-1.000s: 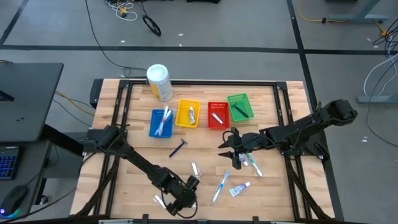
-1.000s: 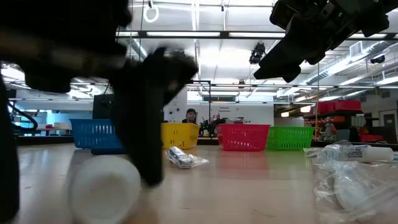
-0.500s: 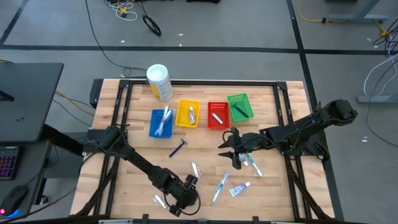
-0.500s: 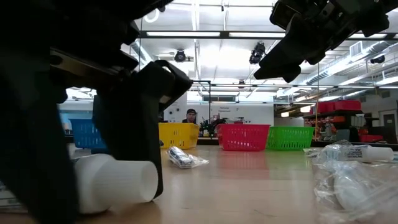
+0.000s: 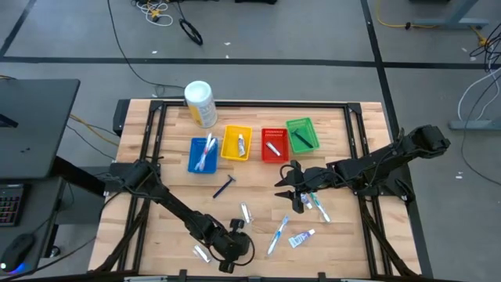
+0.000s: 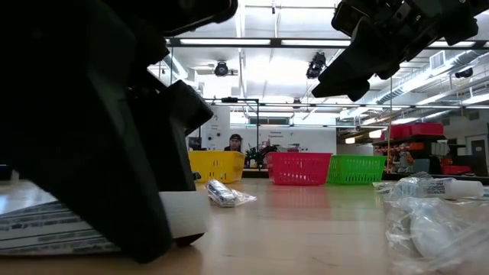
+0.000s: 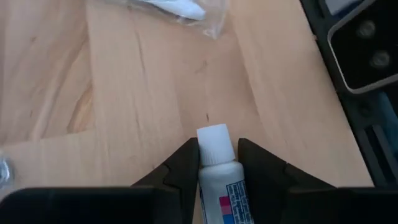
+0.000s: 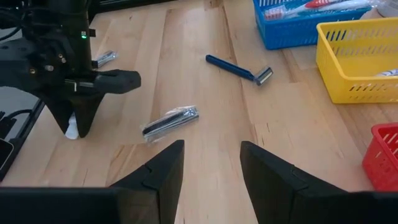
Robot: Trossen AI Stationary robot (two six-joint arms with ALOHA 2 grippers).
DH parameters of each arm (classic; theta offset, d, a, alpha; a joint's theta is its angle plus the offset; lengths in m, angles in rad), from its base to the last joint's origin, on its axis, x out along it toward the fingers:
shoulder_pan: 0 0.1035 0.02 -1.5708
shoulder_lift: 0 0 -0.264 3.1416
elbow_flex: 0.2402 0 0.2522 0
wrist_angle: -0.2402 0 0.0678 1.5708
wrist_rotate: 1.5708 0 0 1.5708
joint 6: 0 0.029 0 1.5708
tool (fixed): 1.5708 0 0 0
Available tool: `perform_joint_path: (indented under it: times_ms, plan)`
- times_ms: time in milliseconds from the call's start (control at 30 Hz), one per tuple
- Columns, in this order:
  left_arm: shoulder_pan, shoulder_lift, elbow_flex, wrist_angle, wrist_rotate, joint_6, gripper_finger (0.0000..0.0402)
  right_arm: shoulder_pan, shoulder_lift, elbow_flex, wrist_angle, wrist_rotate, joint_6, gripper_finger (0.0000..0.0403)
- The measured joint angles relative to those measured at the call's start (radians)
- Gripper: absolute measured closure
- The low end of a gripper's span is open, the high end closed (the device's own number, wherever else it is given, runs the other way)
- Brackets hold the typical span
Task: Pick & Place Travel size toiletries
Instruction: Put the white toothpaste into the yellow bin
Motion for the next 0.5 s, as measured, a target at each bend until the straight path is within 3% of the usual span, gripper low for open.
perform_joint_path:
  times_ms: [267, 500]
  plan:
    - [-0.005, 0.001, 0.0, -0.002, -0.127, -0.105, 0.028, 0.0, 0.0, 0.0, 0.0, 0.0, 0.0, 0.0235]
    - [-0.001, -0.047, -0.004, -0.108, -0.328, -0.166, 0.0289, 0.0, 0.0, 0.0, 0.0, -0.001, 0.0, 0.0235]
